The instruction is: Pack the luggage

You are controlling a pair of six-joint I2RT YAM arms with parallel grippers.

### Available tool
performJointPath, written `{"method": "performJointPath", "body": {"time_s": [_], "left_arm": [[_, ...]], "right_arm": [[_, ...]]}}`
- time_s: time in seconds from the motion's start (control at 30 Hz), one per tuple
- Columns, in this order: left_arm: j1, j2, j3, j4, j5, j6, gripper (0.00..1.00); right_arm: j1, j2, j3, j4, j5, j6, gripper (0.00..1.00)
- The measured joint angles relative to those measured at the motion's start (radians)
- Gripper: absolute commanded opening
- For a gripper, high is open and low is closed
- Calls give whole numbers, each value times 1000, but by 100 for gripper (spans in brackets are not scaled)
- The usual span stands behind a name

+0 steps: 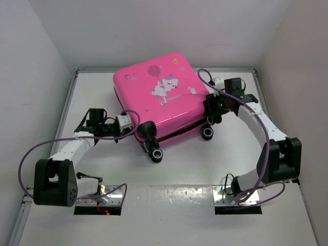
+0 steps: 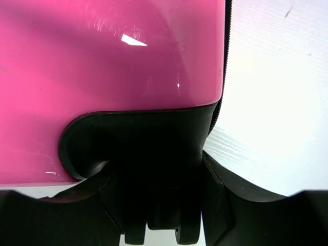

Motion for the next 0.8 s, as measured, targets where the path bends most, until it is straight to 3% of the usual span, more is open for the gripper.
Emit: {"method": "performJointPath", "body": {"time_s": [0.07, 0.1, 0.17, 0.27, 0.5, 0.6, 0.63, 0.7, 0.73, 0.8], "left_arm": [[2, 3, -2, 15, 2, -44, 0], [3, 9, -2, 24, 6, -63, 0], [8, 32, 0, 40, 21, -92, 0], [14, 74, 19, 41, 50, -129, 0], [17, 158, 80, 74, 68, -208, 0], [17, 189, 105, 79, 69, -241, 0], [18, 197, 111, 80, 68, -247, 0], [18, 211, 124, 84, 66, -262, 0], [19, 219, 131, 88, 64, -271, 0], [19, 233, 146, 90, 59, -289, 0]], "right_arm": [[0, -5, -7, 7, 2, 0, 22], [0, -8, -10, 10, 2, 0, 36], [-2, -18, -17, 14, 2, -2, 45], [-26, -48, -30, 14, -16, -3, 49], [-130, -374, -178, 45, -125, -38, 42], [-112, -484, -219, 32, -185, -71, 40], [-96, -512, -233, 30, -200, -84, 26], [-66, -547, -264, 11, -234, -130, 15], [-50, -559, -282, -3, -262, -155, 5], [-14, -587, -325, -13, -300, -210, 0]]}}
